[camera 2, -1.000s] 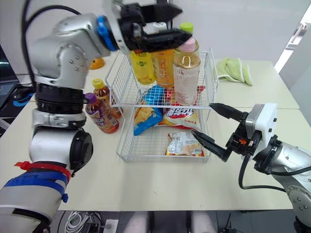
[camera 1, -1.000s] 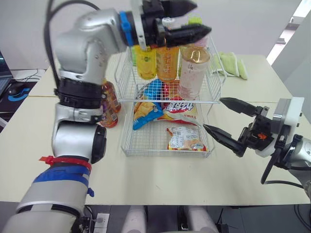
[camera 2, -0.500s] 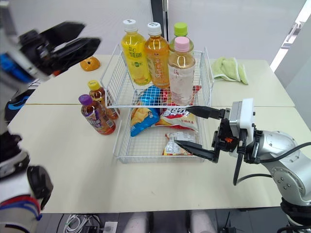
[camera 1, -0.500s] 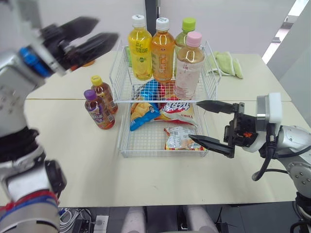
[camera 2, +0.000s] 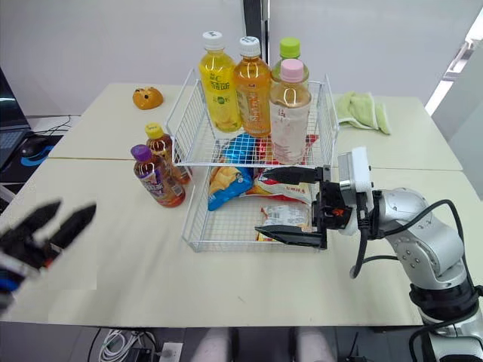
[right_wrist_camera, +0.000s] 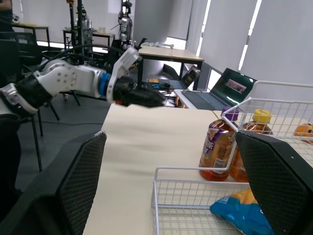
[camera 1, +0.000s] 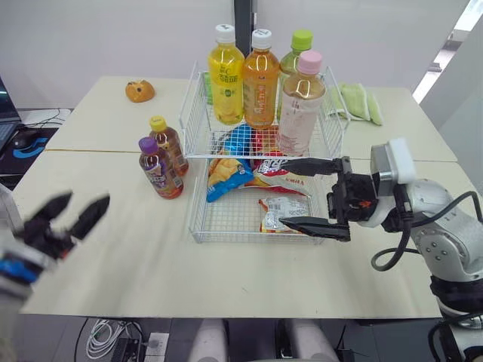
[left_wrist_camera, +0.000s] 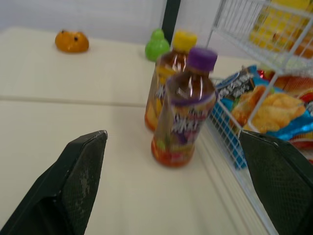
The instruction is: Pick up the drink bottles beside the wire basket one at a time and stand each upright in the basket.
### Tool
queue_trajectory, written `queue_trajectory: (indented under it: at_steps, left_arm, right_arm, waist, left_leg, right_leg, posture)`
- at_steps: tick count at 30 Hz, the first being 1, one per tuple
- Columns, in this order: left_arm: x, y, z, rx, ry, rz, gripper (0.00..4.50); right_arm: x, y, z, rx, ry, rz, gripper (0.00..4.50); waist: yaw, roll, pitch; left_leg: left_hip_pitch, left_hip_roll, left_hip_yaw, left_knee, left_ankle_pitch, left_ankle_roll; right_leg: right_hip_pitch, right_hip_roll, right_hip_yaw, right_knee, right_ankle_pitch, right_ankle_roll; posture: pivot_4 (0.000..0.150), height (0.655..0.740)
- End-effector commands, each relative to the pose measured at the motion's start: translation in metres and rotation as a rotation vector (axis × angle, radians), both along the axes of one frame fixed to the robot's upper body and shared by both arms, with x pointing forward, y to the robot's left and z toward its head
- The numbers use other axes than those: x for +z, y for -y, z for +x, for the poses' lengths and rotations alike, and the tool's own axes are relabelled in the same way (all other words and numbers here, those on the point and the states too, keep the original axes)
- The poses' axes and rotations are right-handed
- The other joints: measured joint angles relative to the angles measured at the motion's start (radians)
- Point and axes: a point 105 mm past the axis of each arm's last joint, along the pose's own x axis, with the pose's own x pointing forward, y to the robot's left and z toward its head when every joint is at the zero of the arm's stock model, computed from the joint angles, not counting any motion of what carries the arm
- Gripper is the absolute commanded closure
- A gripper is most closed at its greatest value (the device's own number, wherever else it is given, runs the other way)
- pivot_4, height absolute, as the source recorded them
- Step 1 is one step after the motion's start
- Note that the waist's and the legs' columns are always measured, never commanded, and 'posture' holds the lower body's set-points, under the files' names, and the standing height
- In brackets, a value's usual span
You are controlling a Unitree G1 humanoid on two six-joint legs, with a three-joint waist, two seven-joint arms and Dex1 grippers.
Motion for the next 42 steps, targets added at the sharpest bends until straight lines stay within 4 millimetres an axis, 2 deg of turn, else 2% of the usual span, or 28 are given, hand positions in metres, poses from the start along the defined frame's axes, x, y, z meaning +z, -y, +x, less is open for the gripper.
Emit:
queue_trajectory:
  at_steps: [1, 3, 6, 10, 14, 23, 30, 36, 42]
  left_arm:
    - [-0.005, 0.005, -0.021, 0.045, 0.035, 0.062, 0.03]
    - [-0.017, 0.006, -0.031, 0.066, 0.009, 0.051, 0.03]
    - [-0.023, 0.006, -0.039, 0.092, 0.010, 0.043, 0.03]
    - [-0.019, 0.005, -0.036, 0.098, 0.035, 0.056, 0.03]
    - [-0.007, 0.006, -0.023, 0.082, 0.083, 0.069, 0.03]
    - [0.036, 0.023, 0.019, -0.012, 0.210, 0.134, 0.03]
    - [0.069, 0.047, 0.069, -0.045, 0.244, 0.164, 0.03]
    - [0.072, 0.061, 0.101, -0.068, 0.183, 0.199, 0.03]
    - [0.068, 0.064, 0.122, -0.050, 0.157, 0.240, 0.03]
  right_arm:
    - [0.010, -0.001, -0.003, 0.015, 0.058, 0.011, 0.00]
    - [0.010, -0.001, -0.003, 0.015, 0.059, 0.011, 0.00]
    - [0.010, 0.000, -0.003, 0.008, 0.058, 0.011, 0.00]
    - [0.010, 0.001, -0.001, -0.004, 0.057, 0.012, 0.00]
    - [0.011, 0.002, 0.001, -0.020, 0.055, 0.024, 0.00]
    - [0.013, 0.005, 0.000, -0.066, 0.071, 0.031, 0.00]
    - [0.012, 0.006, 0.000, -0.099, 0.073, 0.030, 0.00]
    - [0.012, 0.006, -0.001, -0.118, 0.074, 0.034, 0.00]
    - [0.013, 0.007, -0.002, -0.143, 0.074, 0.036, 0.00]
  waist:
    - [0.009, 0.000, 0.000]
    - [0.010, 0.000, 0.000]
    - [0.010, 0.000, 0.000]
    - [0.001, -0.001, -0.001]
    - [0.003, -0.001, -0.001]
    - [0.011, -0.001, -0.001]
    - [0.010, -0.001, -0.001]
    - [0.008, -0.001, -0.001]
    - [0.007, -0.001, -0.001]
  left_leg:
    - [0.000, 0.000, 0.000, 0.000, 0.000, 0.000]
    - [0.000, 0.000, 0.000, 0.000, 0.000, 0.000]
    - [0.000, 0.000, 0.000, 0.001, 0.000, 0.000]
    - [0.001, 0.000, 0.005, 0.001, 0.000, 0.000]
    - [0.001, 0.000, 0.006, -0.001, 0.000, 0.000]
    - [0.001, 0.000, 0.006, 0.000, 0.000, 0.000]
    - [0.001, 0.000, 0.005, 0.000, 0.000, 0.000]
    - [0.000, 0.000, 0.006, -0.001, 0.000, 0.000]
    - [0.000, 0.000, 0.006, -0.001, 0.000, 0.000]
  right_leg:
    - [0.000, 0.000, 0.000, 0.000, 0.000, 0.000]
    - [0.000, 0.001, 0.000, 0.000, 0.000, -0.001]
    - [0.000, 0.001, 0.000, -0.001, -0.001, -0.001]
    - [0.000, 0.001, 0.005, -0.003, 0.001, 0.001]
    - [-0.001, 0.002, 0.006, -0.003, 0.001, 0.001]
    - [-0.001, 0.002, 0.005, -0.003, 0.002, 0.002]
    - [-0.001, 0.002, 0.005, -0.003, 0.002, 0.002]
    - [-0.001, 0.002, 0.006, -0.003, 0.002, 0.002]
    - [-0.001, 0.002, 0.005, -0.003, 0.002, 0.002]
  posture:
    - [0.150, 0.7400]
    - [0.150, 0.7400]
    - [0.150, 0.7400]
    - [0.150, 0.7400]
    - [0.150, 0.7400]
    - [0.150, 0.7400]
    - [0.150, 0.7400]
    - [0.150, 0.7400]
    - [0.150, 0.7400]
